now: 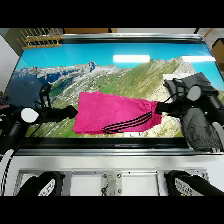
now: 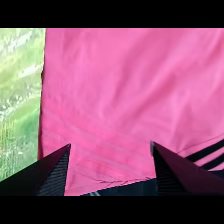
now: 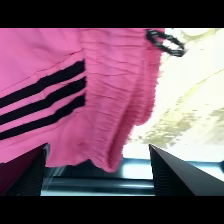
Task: Fold the clothes and pants, and hang the long-sleeved shirts on hangers.
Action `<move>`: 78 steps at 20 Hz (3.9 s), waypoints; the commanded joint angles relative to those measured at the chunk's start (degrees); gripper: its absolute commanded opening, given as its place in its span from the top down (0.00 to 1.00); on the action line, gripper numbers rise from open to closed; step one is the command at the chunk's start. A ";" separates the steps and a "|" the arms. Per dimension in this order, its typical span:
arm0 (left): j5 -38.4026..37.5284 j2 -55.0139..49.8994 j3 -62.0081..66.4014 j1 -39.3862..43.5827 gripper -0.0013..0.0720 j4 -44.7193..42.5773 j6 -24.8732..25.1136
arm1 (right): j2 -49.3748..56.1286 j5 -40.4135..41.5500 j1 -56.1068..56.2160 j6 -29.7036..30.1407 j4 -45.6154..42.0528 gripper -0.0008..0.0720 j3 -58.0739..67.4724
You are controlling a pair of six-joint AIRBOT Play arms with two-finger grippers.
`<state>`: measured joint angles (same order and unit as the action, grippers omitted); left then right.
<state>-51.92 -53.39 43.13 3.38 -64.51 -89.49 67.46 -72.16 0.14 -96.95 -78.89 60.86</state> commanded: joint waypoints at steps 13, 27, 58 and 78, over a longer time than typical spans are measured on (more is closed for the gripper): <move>1.09 -1.42 3.10 21.42 0.98 0.13 -7.08 | 16.55 -2.91 -27.30 38.77 35.19 0.01 -0.90; 0.87 -3.87 3.17 21.86 0.98 0.17 -10.45 | 24.33 -2.89 -25.35 49.18 38.01 0.01 -0.90; 1.05 -3.89 3.15 21.86 0.98 0.11 -10.43 | 27.82 -5.35 -13.31 45.53 41.38 0.95 2.99; 1.18 -3.89 3.15 21.86 0.98 -0.46 -10.40 | 18.73 -1.42 -38.38 -8.26 8.76 0.95 46.31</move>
<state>-50.81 -57.23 46.24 25.19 -64.79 -99.90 89.01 -67.92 -35.83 -100.40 -59.83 107.57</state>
